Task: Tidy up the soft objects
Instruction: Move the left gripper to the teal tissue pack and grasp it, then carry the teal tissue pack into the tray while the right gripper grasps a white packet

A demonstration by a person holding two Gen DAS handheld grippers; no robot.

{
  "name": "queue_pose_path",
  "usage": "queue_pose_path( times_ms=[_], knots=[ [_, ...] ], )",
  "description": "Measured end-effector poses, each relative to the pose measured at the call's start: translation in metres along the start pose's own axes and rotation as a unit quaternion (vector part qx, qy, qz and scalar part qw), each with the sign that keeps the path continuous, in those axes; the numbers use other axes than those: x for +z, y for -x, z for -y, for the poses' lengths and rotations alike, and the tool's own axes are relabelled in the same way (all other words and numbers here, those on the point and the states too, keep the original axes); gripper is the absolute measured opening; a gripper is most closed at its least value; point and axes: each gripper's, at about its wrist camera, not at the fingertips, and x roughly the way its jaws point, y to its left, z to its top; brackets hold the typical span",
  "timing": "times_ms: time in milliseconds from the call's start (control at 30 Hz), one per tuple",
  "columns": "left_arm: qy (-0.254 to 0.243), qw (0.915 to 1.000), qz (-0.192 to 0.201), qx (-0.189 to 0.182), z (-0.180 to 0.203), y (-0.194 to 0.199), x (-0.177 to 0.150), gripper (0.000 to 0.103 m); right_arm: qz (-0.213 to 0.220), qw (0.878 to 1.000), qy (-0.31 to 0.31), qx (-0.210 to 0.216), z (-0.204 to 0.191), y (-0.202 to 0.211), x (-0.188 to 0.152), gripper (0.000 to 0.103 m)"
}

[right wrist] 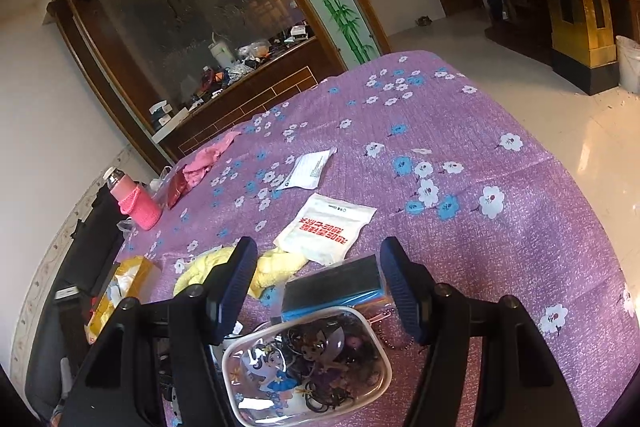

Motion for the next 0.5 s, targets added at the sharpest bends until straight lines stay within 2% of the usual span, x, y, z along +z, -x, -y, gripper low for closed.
queue_pose_path(
  times_ms=[33,333,500],
  knots=[
    [0.006,0.9999,0.003,-0.01,-0.003,0.005,-0.001,0.048,-0.001,1.0,0.001,-0.001,0.0,-0.001,0.0,0.063],
    [0.04,0.9947,0.067,-0.068,-0.025,0.081,-0.023,0.048,-0.004,1.0,-0.023,-0.015,0.016,-0.001,0.0,0.063],
    [0.06,0.9909,0.089,-0.081,-0.039,0.109,-0.034,0.048,-0.005,0.998,-0.056,-0.02,0.035,0.0,0.001,0.063]
  ],
)
